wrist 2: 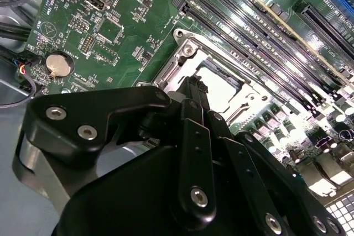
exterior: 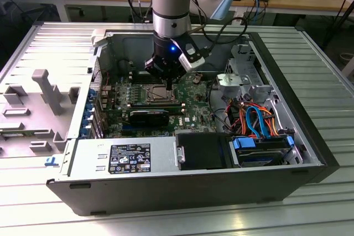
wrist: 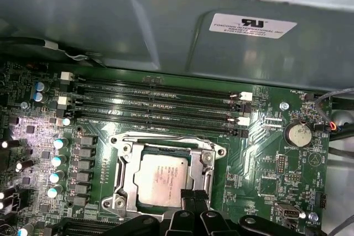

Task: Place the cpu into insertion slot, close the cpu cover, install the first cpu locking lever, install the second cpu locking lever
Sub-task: 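Install the second cpu locking lever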

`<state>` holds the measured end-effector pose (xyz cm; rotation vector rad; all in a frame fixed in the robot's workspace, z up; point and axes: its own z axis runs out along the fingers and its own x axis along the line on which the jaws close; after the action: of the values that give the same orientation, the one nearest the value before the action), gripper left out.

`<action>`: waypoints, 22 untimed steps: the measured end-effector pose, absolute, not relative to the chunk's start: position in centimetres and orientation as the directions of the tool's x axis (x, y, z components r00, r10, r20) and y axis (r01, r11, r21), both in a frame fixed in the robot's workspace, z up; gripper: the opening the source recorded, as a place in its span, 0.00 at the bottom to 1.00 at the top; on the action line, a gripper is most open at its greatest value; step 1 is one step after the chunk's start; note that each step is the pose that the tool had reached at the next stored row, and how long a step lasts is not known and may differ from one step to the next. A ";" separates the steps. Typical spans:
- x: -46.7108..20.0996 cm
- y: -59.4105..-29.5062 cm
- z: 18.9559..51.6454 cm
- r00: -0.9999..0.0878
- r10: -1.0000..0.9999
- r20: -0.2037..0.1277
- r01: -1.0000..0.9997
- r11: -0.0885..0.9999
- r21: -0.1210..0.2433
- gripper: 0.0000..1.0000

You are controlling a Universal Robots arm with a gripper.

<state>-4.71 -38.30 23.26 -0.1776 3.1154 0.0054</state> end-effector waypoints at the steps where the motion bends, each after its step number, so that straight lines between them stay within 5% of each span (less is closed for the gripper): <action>1: -4.7 -38.3 23.3 -0.993 -0.114 -0.021 -0.114 0.994 0.002 0.11; 22: -4.6 -42.4 22.5 -0.993 -0.114 -0.021 -0.114 0.994 0.002 0.11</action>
<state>-4.63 -42.36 22.54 -0.1776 3.1155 0.0054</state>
